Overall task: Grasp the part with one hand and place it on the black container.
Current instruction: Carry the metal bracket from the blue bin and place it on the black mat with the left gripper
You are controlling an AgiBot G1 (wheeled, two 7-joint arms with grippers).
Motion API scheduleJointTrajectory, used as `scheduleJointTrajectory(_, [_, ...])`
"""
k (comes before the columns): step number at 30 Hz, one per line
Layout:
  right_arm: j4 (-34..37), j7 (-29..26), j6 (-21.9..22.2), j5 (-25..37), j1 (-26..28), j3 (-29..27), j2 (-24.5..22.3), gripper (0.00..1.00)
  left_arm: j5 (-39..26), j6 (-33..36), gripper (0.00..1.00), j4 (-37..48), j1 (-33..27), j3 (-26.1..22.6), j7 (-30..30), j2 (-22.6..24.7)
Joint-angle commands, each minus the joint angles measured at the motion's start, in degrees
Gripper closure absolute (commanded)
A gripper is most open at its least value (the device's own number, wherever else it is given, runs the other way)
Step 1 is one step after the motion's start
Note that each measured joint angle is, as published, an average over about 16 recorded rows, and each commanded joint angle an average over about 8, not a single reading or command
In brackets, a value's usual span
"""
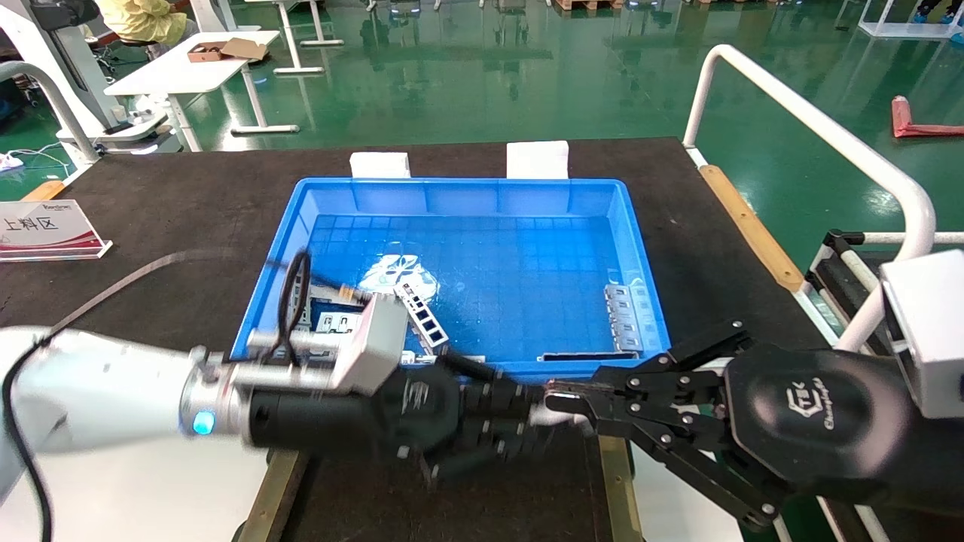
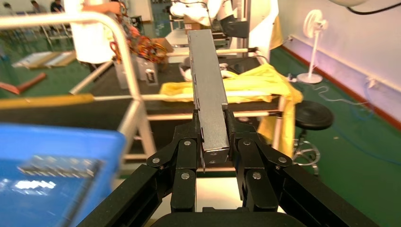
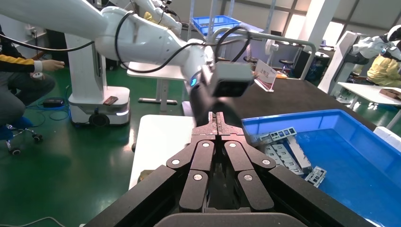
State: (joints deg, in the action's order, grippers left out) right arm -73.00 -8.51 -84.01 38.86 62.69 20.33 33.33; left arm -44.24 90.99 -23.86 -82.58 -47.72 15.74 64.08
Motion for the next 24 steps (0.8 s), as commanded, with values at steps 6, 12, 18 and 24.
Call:
scheduleJointTrajectory(6, [0.0,0.0,0.0,0.0,0.0,0.0,0.0,1.00,2.0,-0.9,1.00,-8.3,7.1,-2.2,-3.0,-5.0])
scheduleJointTrajectory(12, [0.0,0.0,0.0,0.0,0.0,0.0,0.0,1.00,2.7,-2.8,1.00,-12.0,13.4,-3.3,-4.9,-8.4])
scheduleJointTrajectory(18, [0.0,0.0,0.0,0.0,0.0,0.0,0.0,1.00,3.2,-6.9,1.00,-15.0,20.2,-3.9,-7.1,-11.3])
scheduleJointTrajectory(24, [0.0,0.0,0.0,0.0,0.0,0.0,0.0,1.00,3.2,-15.9,1.00,-18.6,26.5,-4.0,-8.9,-13.0])
